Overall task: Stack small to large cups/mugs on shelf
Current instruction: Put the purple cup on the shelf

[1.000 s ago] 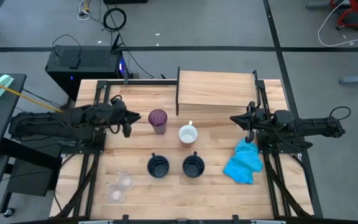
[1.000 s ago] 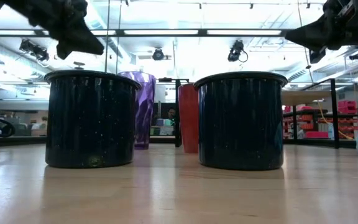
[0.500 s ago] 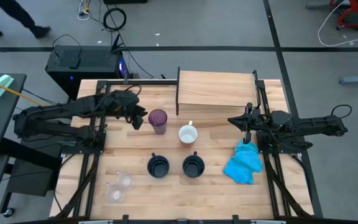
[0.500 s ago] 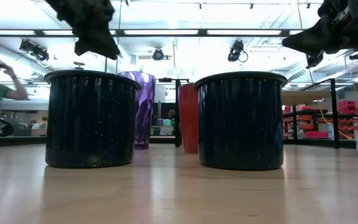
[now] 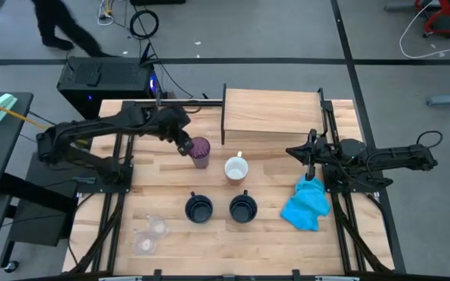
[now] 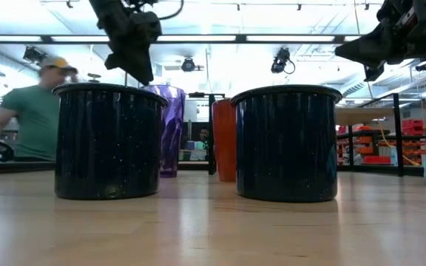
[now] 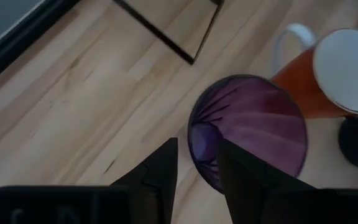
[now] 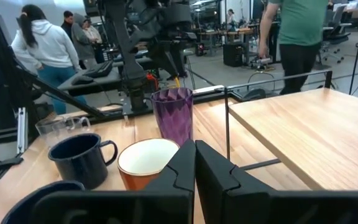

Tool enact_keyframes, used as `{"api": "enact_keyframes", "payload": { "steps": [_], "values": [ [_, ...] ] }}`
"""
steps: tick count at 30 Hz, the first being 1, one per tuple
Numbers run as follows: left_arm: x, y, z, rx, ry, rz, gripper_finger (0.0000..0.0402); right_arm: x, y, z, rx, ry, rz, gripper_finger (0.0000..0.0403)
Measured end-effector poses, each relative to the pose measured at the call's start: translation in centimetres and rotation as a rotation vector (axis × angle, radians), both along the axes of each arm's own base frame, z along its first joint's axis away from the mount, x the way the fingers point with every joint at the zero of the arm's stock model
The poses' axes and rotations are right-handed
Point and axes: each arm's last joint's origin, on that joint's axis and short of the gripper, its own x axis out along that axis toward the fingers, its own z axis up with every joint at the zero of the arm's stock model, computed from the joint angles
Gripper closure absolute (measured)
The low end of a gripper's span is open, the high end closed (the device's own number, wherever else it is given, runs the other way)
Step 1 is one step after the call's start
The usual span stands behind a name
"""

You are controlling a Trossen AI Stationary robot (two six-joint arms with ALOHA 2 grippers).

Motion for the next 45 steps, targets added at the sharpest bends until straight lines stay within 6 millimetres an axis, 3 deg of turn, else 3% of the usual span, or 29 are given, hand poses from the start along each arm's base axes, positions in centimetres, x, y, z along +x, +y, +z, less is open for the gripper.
{"api": "enact_keyframes", "payload": {
  "steps": [11,17,45],
  "values": [
    [3.1,1.0,0.3,-0.064,0.201,0.003,0.0239,0.0,0.0,0.0,-0.008,0.001,0.0,0.0387],
    [4.1,2.3,-0.6,-0.114,0.289,0.026,0.0215,0.1,0.0,0.0,-0.006,0.0,0.0,0.0387],
    [6.8,3.4,-4.8,-0.184,0.382,-0.012,0.023,1.2,0.1,-0.4,-0.011,0.044,0.001,0.0387]
  ]
}}
